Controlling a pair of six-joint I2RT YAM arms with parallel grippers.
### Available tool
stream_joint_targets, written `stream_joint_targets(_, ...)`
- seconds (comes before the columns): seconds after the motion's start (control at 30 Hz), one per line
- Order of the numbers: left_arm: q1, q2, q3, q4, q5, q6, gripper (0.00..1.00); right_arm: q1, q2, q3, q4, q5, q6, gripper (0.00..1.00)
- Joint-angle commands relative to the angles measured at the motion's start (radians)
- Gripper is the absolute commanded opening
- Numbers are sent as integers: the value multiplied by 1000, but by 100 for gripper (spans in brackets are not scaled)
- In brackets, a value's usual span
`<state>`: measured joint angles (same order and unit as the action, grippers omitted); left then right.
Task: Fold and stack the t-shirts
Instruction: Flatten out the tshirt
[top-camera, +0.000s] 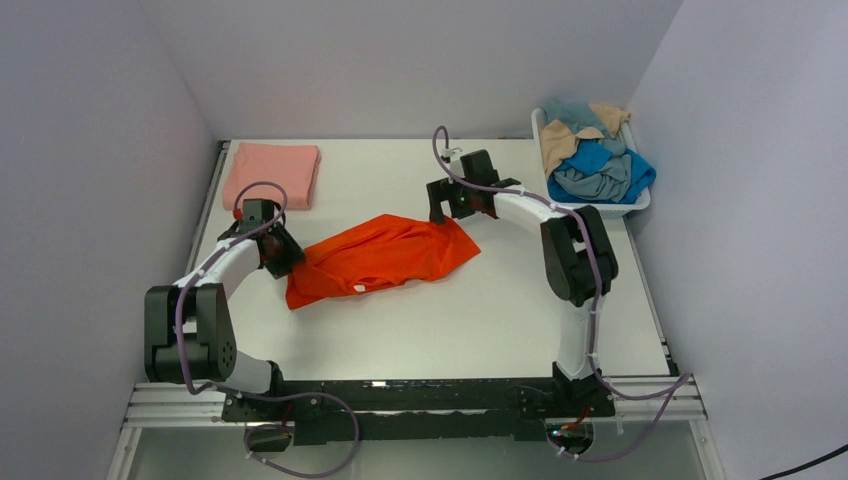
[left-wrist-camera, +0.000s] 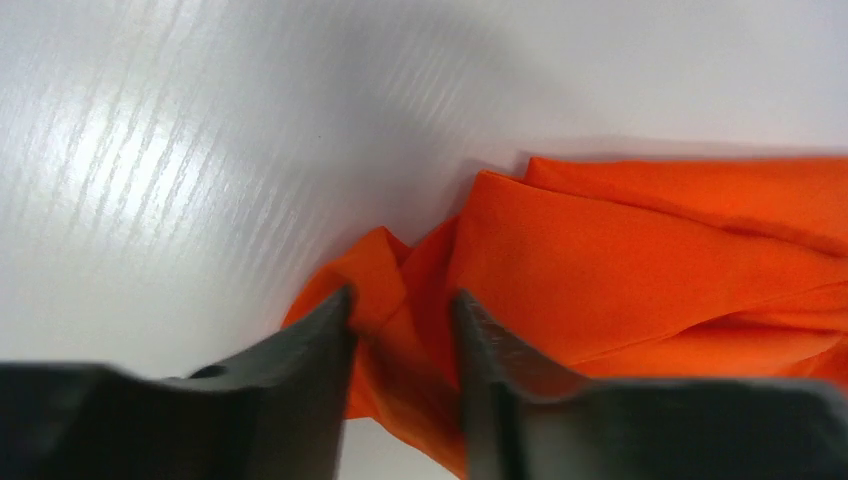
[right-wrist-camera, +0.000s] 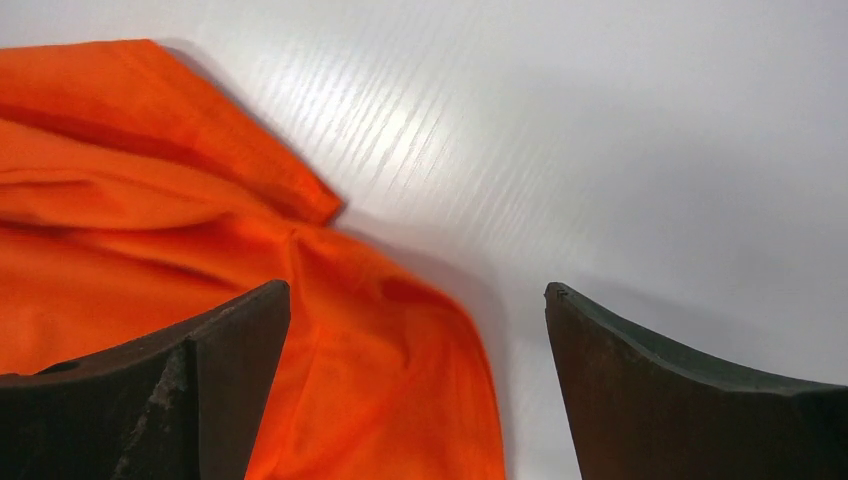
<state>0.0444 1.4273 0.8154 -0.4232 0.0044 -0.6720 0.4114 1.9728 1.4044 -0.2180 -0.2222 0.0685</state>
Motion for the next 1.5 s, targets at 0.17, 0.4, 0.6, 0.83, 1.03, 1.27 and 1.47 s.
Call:
stream_joint_targets(0.17,-2,-5,-13,11,34,-31,0,33,197,178,-65,-25,-167,79)
stream_joint_targets(0.4,-36,-90,28,-74,-37,-73,0,37,57,44,-51,-40,-99,0)
stream_joint_targets(0.6,-83,-167,190,-70,-92,-69,0,6,-112,86,-39,129,-16,0)
stream_joint_targets(0.83,-81,-32,629,-10,-110,32,0,-150,-172,330,-17,101,67,0)
stream_joint_targets(1.03,-81,101,1035,-16,-90,104,0,-175,-100,761,-159,182,18,0)
stream_joint_targets(1.27,-82,-71,798,42,-80,138,0,-194,-305,488,-103,188,4,0)
stream_joint_targets(1.47,-122,-313,273,-77,-45,-3,0,-197,-536,46,-262,216,143,0)
